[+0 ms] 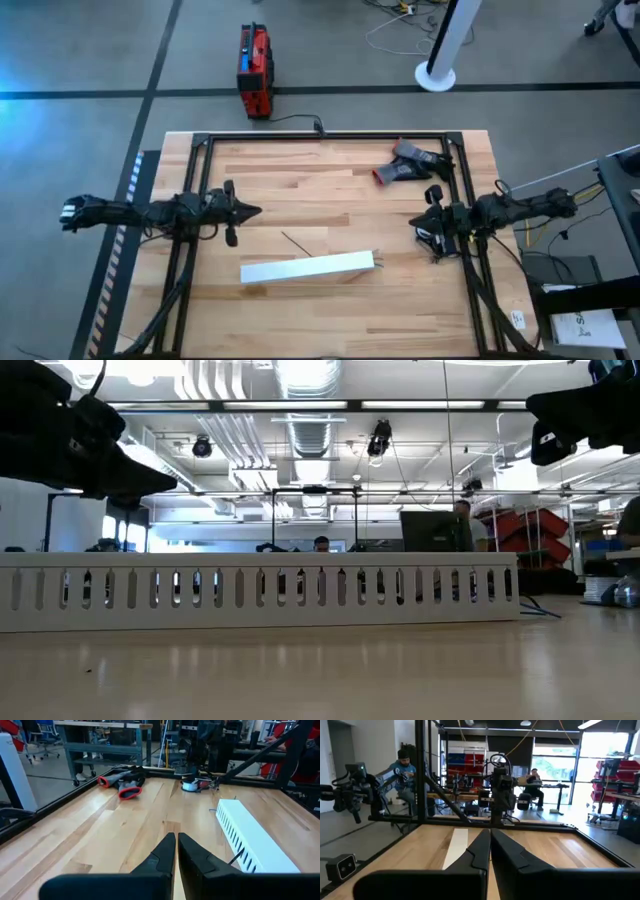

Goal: Ziptie cables
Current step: Return to Home Position

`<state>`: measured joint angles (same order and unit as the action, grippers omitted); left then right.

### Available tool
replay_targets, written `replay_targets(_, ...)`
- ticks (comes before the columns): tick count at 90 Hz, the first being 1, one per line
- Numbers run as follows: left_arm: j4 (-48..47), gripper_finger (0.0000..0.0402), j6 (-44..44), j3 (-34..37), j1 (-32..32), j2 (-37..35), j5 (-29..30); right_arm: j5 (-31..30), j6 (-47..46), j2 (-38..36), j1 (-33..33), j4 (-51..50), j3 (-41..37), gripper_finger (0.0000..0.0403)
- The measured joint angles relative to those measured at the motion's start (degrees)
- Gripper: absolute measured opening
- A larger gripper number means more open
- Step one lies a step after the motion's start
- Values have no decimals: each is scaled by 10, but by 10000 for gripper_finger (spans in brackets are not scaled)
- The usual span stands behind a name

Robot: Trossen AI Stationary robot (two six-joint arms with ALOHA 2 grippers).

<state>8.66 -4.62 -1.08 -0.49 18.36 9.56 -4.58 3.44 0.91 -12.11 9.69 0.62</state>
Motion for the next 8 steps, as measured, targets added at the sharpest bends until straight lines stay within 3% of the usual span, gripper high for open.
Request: replay_targets(8,0,2,0,0,0,2,0,0,0,0,0,0,0,0)
